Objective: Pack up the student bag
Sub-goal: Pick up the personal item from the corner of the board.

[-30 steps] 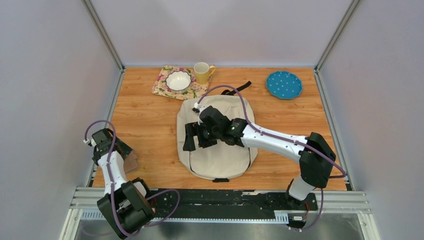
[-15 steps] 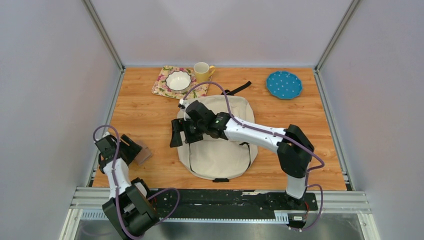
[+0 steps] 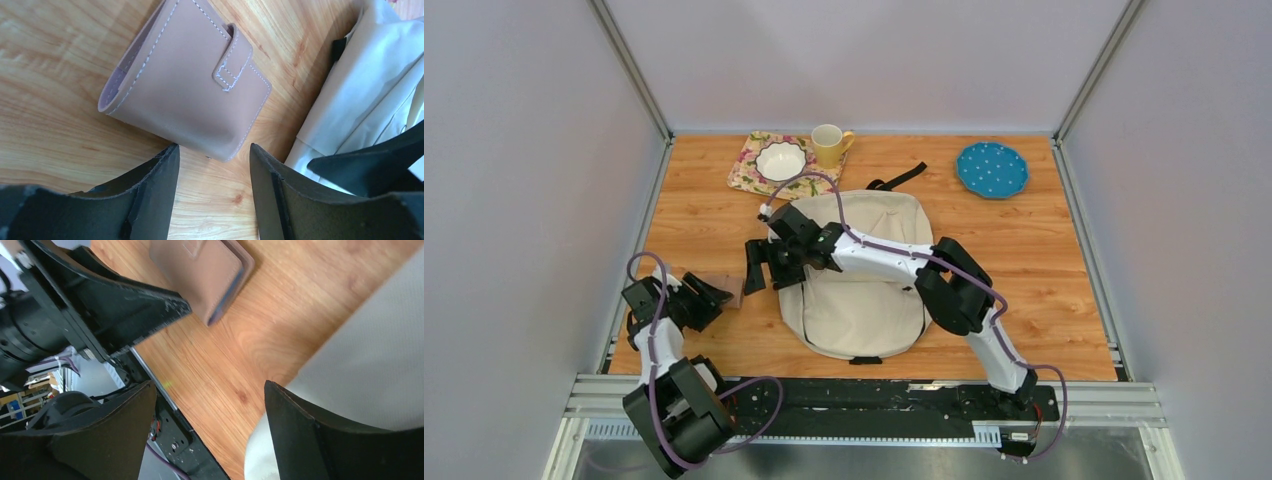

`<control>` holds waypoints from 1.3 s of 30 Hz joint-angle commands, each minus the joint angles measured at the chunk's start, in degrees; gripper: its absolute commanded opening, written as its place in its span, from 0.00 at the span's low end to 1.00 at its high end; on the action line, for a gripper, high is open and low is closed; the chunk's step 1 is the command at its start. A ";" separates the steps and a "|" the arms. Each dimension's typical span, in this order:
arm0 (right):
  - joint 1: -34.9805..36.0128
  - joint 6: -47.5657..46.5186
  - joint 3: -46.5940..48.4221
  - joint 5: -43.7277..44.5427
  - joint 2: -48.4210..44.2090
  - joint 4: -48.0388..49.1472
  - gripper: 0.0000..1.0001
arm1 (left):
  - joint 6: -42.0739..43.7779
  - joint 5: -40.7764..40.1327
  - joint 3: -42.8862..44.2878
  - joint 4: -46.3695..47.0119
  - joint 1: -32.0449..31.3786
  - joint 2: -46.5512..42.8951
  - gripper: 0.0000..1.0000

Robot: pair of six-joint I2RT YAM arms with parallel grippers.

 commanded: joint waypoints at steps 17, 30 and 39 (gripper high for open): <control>-2.43 -5.36 33.40 -1.85 23.82 -1.55 0.82 | -12.50 -5.74 -10.81 9.01 0.10 -13.92 0.69; -2.60 -4.57 31.48 -12.83 27.35 1.87 0.59 | -16.55 -0.98 -11.27 17.03 0.10 -12.16 0.69; -2.60 -2.37 21.55 -14.86 21.29 8.38 0.22 | -14.36 2.71 -10.74 17.64 0.10 -10.23 0.61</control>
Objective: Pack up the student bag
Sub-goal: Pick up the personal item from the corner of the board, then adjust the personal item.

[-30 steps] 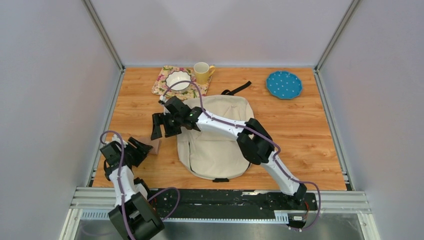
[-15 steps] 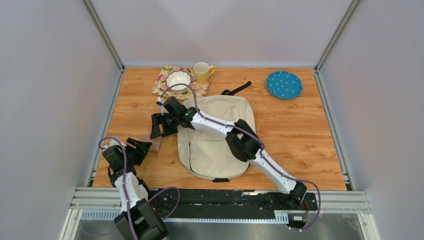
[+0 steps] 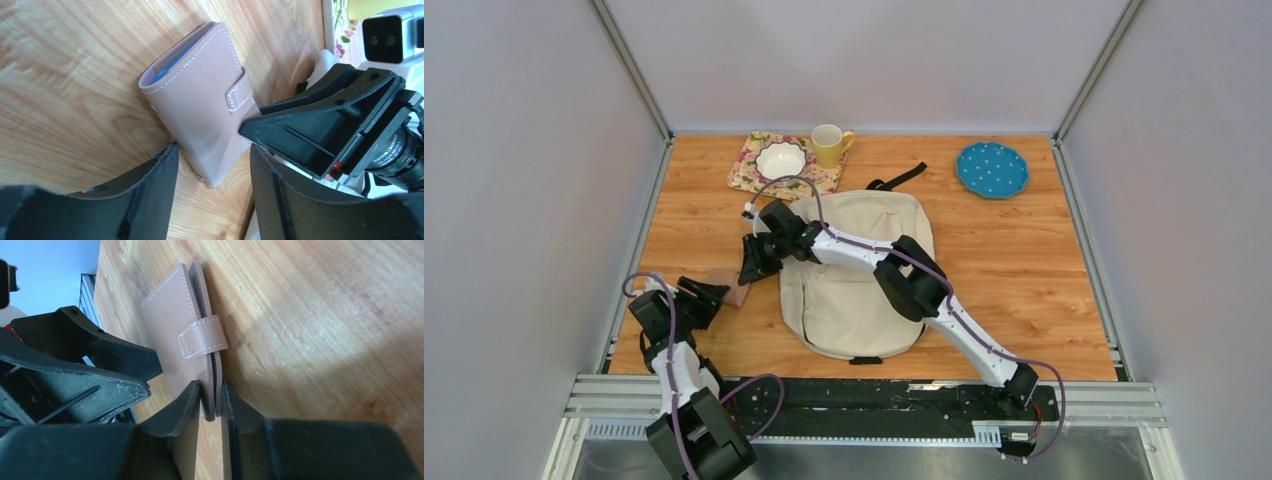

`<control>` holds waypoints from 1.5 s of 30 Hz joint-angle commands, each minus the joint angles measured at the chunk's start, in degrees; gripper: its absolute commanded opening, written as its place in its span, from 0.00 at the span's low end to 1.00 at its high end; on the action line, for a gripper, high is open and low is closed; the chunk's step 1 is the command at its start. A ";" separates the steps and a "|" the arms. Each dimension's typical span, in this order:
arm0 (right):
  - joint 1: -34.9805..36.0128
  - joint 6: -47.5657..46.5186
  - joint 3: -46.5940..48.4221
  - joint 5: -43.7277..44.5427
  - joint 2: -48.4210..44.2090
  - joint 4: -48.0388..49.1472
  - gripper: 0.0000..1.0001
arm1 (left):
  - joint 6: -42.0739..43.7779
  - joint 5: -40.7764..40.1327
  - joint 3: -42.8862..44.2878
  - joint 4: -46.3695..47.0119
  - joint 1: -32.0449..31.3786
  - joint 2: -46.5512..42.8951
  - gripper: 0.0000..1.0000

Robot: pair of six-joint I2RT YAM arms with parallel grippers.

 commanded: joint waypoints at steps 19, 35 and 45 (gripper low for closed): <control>-2.90 -4.46 -29.93 10.85 -37.99 2.73 0.00 | 3.87 15.06 21.18 -11.41 -2.62 2.12 0.77; -3.26 -20.11 -64.92 13.13 -80.54 -11.51 0.00 | 18.81 25.27 39.39 -14.33 -22.64 3.53 0.79; -3.35 -26.89 -64.31 7.59 -90.40 -23.90 0.00 | 20.41 34.22 41.06 -11.08 -45.75 10.82 0.80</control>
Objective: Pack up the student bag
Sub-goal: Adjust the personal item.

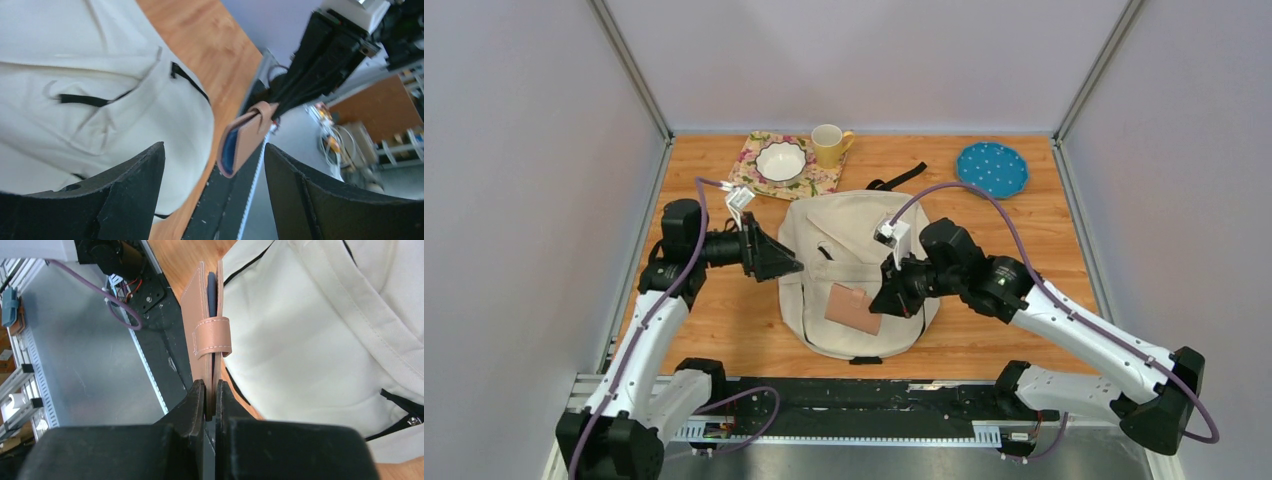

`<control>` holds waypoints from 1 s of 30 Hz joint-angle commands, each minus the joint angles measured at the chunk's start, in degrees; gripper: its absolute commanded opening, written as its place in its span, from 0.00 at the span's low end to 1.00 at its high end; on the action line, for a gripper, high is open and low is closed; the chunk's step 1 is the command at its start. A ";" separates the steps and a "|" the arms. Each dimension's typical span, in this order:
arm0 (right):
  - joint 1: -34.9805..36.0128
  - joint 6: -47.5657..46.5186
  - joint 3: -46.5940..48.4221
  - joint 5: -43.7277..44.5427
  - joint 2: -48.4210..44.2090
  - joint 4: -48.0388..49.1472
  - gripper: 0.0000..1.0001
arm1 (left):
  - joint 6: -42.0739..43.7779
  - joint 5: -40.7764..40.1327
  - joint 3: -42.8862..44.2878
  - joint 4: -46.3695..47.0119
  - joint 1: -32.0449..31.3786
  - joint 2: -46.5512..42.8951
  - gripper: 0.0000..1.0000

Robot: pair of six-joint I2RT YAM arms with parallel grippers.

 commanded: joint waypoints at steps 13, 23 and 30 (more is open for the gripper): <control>0.35 -8.46 6.93 -14.16 -0.52 -12.12 0.00 | 15.34 0.39 12.33 -9.58 -29.06 19.66 0.81; 0.79 -13.38 9.04 -16.11 0.71 -16.52 0.00 | 17.55 2.92 14.46 -8.53 -36.81 25.65 0.82; 0.87 -15.76 8.95 -15.05 1.67 -18.19 0.00 | 19.58 4.41 12.17 -10.74 -37.60 23.55 0.82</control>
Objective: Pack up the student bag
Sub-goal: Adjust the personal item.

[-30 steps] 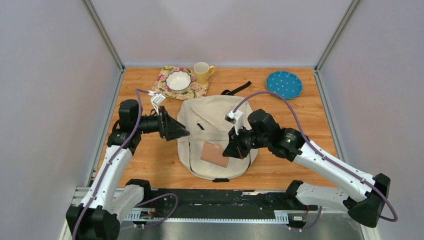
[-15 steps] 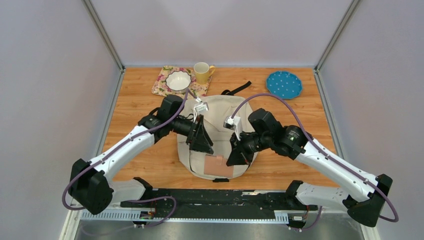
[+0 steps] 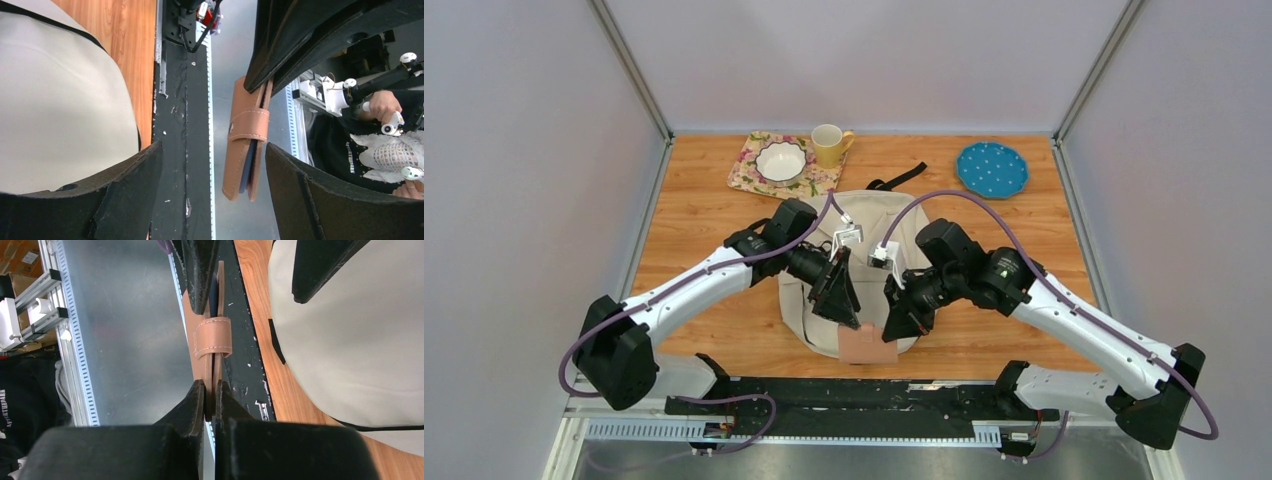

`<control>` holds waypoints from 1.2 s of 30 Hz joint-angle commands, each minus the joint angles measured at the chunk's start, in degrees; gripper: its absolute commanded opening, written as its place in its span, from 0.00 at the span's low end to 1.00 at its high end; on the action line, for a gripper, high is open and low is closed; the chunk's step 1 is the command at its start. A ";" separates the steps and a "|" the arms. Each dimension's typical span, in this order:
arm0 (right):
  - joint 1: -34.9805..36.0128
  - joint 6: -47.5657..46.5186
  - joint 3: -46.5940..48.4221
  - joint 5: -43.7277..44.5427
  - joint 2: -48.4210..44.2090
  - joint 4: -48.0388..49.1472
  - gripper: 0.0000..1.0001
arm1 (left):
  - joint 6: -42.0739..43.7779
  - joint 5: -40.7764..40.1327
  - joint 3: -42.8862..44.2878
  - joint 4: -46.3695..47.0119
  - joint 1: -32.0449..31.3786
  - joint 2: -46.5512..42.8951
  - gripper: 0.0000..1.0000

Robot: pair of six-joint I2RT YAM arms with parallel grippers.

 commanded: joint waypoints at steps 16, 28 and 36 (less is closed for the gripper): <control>0.22 -5.24 4.30 -2.60 2.67 -0.20 0.00 | 3.46 2.08 -4.18 -1.70 -3.23 -2.55 0.46; -0.48 5.73 2.20 28.21 -5.22 2.96 0.72 | -1.38 -11.97 -5.23 2.43 -3.32 -5.18 0.00; -3.65 28.13 -8.52 54.97 -17.71 5.69 0.86 | -13.32 -39.55 -11.54 14.99 -2.00 -15.63 0.00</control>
